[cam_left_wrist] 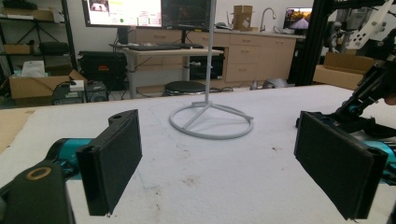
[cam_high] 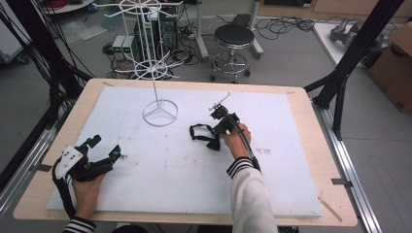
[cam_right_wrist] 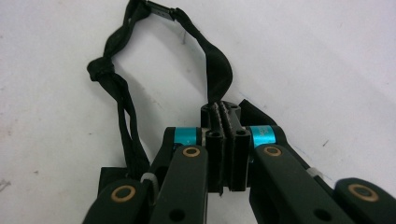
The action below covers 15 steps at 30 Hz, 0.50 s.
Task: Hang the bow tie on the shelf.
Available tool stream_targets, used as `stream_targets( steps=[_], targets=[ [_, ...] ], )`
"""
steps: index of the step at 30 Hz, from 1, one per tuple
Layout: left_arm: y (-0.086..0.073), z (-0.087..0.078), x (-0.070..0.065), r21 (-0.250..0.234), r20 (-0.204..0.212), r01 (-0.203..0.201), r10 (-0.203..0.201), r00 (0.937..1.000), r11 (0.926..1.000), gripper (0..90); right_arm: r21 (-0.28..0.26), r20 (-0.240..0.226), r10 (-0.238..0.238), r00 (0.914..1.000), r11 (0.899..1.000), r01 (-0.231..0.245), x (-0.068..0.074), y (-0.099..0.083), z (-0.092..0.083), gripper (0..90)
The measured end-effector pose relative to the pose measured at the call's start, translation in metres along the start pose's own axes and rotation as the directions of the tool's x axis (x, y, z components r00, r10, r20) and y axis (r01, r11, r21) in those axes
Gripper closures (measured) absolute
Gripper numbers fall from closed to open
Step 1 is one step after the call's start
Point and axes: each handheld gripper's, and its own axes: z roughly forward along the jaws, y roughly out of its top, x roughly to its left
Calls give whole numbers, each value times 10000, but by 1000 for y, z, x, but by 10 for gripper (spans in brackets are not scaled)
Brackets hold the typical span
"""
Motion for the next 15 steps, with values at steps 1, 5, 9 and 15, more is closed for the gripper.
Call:
stream_targets(
  steps=[1,5,9,15],
  targets=[
    [0,0,0,-3,4,0,0,10000,10000,154,0,0,0,10000,10000,0,0,0,0,886],
    [0,0,0,-9,-4,-5,5,10000,10000,154,-733,-251,136,9996,9972,-154,1,1,-8,887],
    [0,0,0,-15,-3,-20,20,10000,10000,154,-1177,-368,221,9991,9927,-263,2,1,-13,887],
    [0,0,0,-11,10,-64,64,10000,10000,154,-2375,-745,182,9971,9707,-355,4,2,-26,887]
  ],
)
